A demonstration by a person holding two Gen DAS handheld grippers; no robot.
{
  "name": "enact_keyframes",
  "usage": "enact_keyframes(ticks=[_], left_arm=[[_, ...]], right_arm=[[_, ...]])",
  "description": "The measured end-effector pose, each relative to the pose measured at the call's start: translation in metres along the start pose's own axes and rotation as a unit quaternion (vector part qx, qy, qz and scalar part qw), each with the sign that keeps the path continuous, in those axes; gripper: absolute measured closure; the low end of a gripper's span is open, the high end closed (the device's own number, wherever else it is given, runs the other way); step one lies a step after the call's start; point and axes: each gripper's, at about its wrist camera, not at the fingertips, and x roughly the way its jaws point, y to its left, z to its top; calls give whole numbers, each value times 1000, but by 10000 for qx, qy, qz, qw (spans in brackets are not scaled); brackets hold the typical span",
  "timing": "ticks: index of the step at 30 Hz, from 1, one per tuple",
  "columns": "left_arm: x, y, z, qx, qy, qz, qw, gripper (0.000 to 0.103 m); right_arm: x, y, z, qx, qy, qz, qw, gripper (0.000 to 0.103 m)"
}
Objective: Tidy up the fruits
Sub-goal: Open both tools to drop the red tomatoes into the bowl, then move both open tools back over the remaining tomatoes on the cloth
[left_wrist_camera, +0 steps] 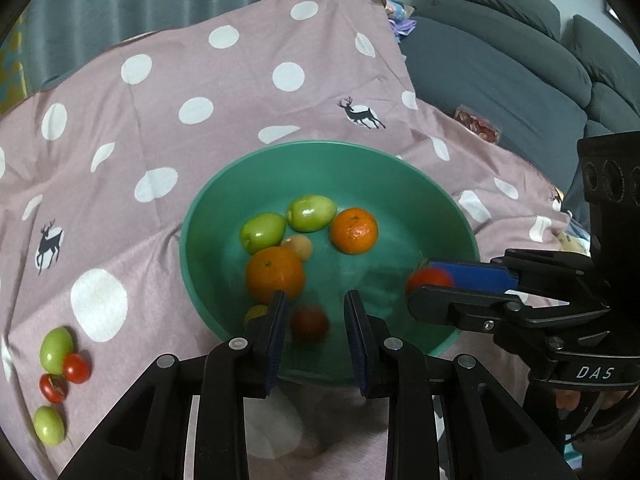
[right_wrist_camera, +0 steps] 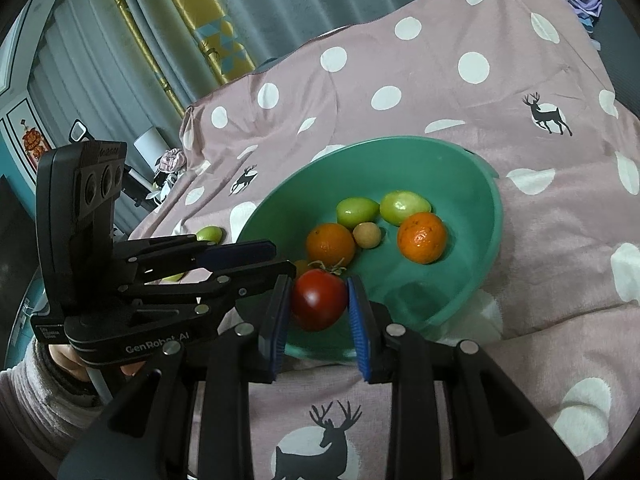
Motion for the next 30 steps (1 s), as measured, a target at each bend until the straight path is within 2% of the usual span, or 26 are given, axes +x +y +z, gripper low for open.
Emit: enact_keyframes(ticks=[3, 8, 10, 11, 17, 21, 25, 30], left_arm=[[-3, 7, -1, -160, -20, -37, 9999, 75], [-26, 23, -6, -462, -310, -36, 9984, 67], [-38, 32, -11, -556, -425, 87, 9975, 56], [-43, 37, -14, -591, -471, 181, 9970, 55], [-66, 71, -42, -948, -532, 605, 9922, 54], [-72, 88, -57, -1084, -505, 859, 9891, 55], [-70, 97, -65, -1102, -503, 860, 9889, 54], [-56, 104, -67, -994, -307, 883, 9906, 55]], right_arm=[[-3, -5, 1, 142, -80, 10, 9999, 71], [-23, -19, 3, 394, -426, -39, 9983, 63], [-33, -30, 4, 551, -599, -94, 9966, 60], [-38, -35, 4, 653, -677, -102, 9955, 58], [-56, -57, 1, 955, -1007, -194, 9901, 55], [-60, -61, -1, 985, -1132, 2, 9887, 54], [-57, -61, 7, 832, -1168, 299, 9892, 54], [-49, -64, 21, 622, -1183, 569, 9894, 52]])
